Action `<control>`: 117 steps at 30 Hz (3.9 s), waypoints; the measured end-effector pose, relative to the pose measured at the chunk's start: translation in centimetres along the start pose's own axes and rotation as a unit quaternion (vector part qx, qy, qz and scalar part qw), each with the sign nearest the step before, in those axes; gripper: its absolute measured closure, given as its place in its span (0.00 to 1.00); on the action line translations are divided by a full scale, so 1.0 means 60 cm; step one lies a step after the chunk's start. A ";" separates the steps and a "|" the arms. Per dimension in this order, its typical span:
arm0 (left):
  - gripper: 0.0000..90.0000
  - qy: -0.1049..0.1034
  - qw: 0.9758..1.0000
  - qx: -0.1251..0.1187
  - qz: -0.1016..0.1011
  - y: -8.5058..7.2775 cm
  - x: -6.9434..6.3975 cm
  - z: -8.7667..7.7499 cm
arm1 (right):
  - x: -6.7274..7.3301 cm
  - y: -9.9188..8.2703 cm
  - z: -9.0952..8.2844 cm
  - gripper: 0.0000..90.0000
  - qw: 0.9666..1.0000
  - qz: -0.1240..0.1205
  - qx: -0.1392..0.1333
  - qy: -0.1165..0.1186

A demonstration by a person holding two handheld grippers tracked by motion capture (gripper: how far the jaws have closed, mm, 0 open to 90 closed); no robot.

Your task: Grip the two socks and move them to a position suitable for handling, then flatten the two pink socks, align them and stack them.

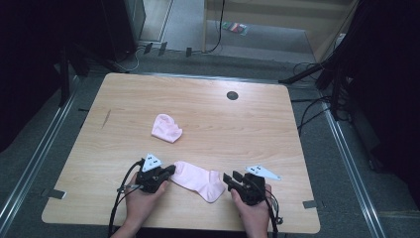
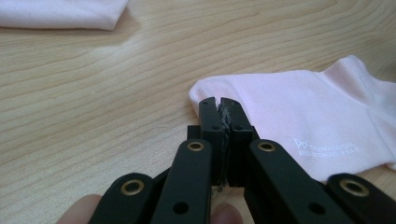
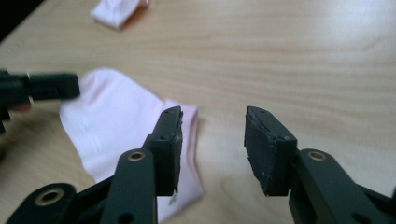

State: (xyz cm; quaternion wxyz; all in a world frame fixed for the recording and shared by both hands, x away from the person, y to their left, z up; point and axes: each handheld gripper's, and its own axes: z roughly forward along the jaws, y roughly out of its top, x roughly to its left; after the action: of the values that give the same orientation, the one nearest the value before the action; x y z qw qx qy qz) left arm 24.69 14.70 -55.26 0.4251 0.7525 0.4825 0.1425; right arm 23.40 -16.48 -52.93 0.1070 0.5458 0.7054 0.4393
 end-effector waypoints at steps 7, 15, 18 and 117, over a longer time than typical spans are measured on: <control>0.99 0.006 1.000 -0.004 0.003 0.000 -0.001 -0.001 | 0.023 -0.022 0.019 0.66 0.999 -0.034 0.021 0.010; 0.99 0.001 1.000 -0.015 0.001 -0.003 -0.001 -0.006 | 0.045 -0.031 0.039 0.80 0.996 -0.083 0.032 0.004; 0.99 -0.004 1.000 -0.020 0.005 -0.003 -0.001 -0.009 | 0.045 -0.030 0.039 0.88 0.995 -0.095 0.035 -0.006; 0.42 0.044 0.992 -0.076 -0.093 0.002 0.135 -0.051 | 0.099 0.167 0.147 0.56 0.995 -0.080 -0.017 0.049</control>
State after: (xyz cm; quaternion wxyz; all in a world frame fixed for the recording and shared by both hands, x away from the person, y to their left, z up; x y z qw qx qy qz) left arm 26.86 23.07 -54.94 0.4709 0.6627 0.5563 0.1719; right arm 33.46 -6.72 -48.82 0.1165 0.4635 0.7438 0.4673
